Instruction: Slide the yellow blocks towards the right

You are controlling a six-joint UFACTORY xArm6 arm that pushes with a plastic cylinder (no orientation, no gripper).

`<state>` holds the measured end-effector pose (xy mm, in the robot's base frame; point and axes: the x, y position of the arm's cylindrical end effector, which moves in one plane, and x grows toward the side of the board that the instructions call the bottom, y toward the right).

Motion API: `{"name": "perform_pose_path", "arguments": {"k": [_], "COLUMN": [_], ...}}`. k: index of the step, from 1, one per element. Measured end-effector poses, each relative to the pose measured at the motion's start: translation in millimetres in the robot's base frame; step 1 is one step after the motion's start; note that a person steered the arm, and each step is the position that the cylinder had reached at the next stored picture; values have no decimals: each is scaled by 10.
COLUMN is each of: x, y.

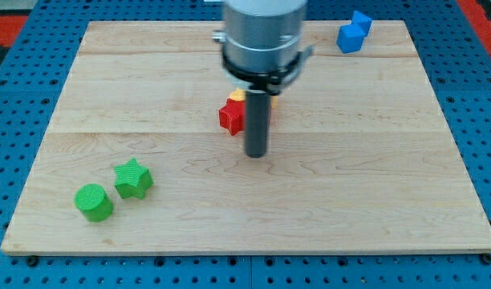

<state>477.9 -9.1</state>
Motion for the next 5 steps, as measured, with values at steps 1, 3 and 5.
{"name": "perform_pose_path", "arguments": {"k": [1,3,5], "x": [-150,-345,-896], "y": [-403,-1422,-1673]}}
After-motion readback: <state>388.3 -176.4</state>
